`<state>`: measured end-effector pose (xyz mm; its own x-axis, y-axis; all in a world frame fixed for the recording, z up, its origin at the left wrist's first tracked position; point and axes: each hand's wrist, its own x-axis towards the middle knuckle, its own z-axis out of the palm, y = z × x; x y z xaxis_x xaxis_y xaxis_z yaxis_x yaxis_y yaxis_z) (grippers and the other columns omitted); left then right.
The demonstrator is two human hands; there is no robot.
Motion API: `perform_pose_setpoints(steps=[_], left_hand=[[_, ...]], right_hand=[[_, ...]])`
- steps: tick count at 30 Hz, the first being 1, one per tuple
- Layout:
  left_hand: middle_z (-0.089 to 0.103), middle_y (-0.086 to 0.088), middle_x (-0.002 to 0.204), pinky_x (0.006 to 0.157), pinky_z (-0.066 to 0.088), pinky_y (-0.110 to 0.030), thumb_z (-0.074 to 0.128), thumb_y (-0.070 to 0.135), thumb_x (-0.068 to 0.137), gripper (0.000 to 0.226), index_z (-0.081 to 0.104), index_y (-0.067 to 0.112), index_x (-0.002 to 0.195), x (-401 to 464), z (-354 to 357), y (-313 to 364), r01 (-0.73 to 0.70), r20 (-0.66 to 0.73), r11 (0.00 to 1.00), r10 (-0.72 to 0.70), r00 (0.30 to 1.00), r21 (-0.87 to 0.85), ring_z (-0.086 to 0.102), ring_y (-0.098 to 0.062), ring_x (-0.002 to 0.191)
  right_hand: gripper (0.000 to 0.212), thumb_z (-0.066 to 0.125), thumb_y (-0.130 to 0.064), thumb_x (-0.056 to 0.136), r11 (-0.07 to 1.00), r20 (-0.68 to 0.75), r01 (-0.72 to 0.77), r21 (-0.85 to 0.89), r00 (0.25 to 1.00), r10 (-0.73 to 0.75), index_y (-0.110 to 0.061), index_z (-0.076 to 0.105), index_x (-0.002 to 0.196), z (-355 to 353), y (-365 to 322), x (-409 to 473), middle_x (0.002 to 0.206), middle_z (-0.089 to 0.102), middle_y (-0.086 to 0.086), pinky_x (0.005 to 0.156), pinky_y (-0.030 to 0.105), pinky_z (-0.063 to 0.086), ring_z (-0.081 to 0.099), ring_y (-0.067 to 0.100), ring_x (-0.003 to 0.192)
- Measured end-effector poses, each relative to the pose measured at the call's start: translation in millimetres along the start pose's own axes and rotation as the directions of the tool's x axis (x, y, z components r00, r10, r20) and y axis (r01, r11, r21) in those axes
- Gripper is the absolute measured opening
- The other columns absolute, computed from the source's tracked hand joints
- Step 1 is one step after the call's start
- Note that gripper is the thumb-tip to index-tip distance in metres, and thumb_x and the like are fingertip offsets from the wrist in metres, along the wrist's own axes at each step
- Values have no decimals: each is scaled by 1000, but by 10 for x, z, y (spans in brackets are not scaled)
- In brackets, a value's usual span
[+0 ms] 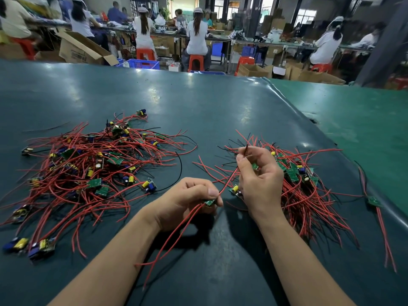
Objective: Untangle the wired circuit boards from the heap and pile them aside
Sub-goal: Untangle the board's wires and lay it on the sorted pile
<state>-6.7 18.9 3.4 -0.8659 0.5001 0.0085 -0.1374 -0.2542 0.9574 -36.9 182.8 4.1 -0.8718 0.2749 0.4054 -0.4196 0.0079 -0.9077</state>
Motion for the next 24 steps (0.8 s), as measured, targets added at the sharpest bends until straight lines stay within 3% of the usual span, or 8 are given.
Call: perform_pose_setpoints(steps=[3,7,11,13,15,17,20,24], left_hand=[[62,-8,63,58,44,-22,67,24,57,18,68,6,61,-12,-3,2,5,-1,1000,-5,1000,-24,45,-20,59],[61,-8,63,57,44,-21,68,23,59,17,67,6,62,-22,-12,0,7,27,1000,-6,1000,-13,48,-18,56],[63,-8,64,60,46,-25,67,21,59,10,67,12,59,-6,-2,-5,-1,-5,999,1,1000,-38,47,-21,58],[62,-7,62,61,44,-29,67,18,58,5,66,14,57,19,4,-11,-37,-92,997,31,995,-66,46,-19,56],[60,-5,61,61,38,-31,65,10,63,6,65,12,58,52,-10,-11,-86,-208,991,64,976,-100,44,-17,53],[59,-4,60,61,37,-30,66,5,68,7,63,8,62,61,-16,-3,-118,-272,990,93,958,-79,43,-16,51],[59,0,58,55,44,-26,64,5,79,13,63,5,66,55,15,-10,-121,-237,992,113,965,-17,47,-13,52],[58,4,55,52,39,-16,64,3,80,19,66,9,62,58,34,-7,-118,-203,992,125,971,45,47,-5,50]], right_hand=[[15,69,-16,91,999,-64,-15,-48,998,12,-24,67,79,-9,19,24,62,57,-8,57,30,39,48,19,54],[13,60,-16,97,996,10,69,-56,998,-69,-26,61,88,-24,28,5,60,56,-7,36,21,35,46,15,33],[14,58,-19,97,972,-21,144,-186,988,-151,-30,61,88,-21,22,-19,67,60,-7,36,26,39,52,20,32],[11,57,-20,99,996,-31,13,-83,999,-16,-25,63,92,-27,3,-1,67,62,-5,34,26,40,49,16,33],[14,58,-30,99,972,45,-212,104,977,208,-18,62,94,-28,-46,14,61,62,0,34,21,35,44,13,34],[29,59,-42,93,928,182,-363,81,921,345,-14,67,91,-18,-69,-18,52,56,3,35,15,29,39,10,33],[27,67,-36,86,911,415,-410,-36,823,387,-11,74,79,46,-84,-131,47,50,1,36,13,26,36,6,35],[11,70,-20,85,872,441,-485,65,798,411,-12,77,82,28,-94,-107,47,45,-1,37,11,22,28,5,33]])
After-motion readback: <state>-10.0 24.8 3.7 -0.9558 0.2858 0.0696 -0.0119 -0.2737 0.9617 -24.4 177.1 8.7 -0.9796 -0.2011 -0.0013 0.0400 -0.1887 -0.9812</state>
